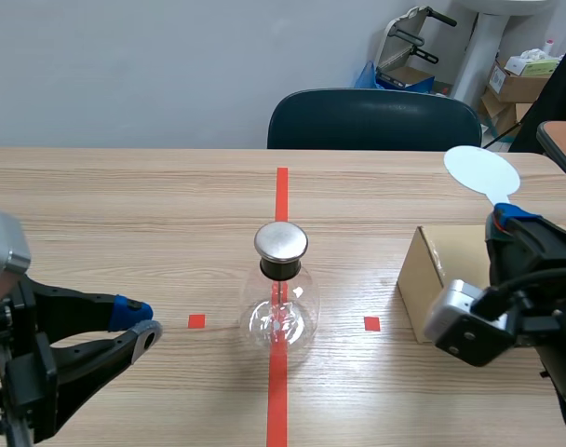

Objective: Do the electroscope experiment

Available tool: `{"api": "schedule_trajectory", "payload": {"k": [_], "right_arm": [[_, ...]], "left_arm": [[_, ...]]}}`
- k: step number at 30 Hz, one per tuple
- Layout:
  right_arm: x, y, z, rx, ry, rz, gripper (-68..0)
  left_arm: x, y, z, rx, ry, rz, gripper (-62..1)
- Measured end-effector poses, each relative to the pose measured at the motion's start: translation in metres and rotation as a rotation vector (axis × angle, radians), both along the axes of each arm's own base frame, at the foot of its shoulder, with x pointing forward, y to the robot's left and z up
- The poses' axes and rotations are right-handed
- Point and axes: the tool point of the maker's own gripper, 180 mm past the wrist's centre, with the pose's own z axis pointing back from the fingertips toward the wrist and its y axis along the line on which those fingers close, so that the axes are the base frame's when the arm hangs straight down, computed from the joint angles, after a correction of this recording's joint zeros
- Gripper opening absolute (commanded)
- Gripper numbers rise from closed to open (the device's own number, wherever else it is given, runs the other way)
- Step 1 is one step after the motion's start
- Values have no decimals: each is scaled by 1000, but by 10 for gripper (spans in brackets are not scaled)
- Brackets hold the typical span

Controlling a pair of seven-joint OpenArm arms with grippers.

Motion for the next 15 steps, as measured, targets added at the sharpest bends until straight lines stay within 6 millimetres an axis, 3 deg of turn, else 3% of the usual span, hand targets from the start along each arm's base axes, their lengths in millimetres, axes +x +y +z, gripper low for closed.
{"api": "schedule_trajectory", "payload": {"k": [5, 15], "right_arm": [[11, 25, 2, 1, -14, 8, -669], [2, 68, -13, -58, 35, 44, -669]], "left_arm": [[2, -2, -11, -8, 12, -2, -554], [17, 3, -34, 7, 31, 33, -569]]}}
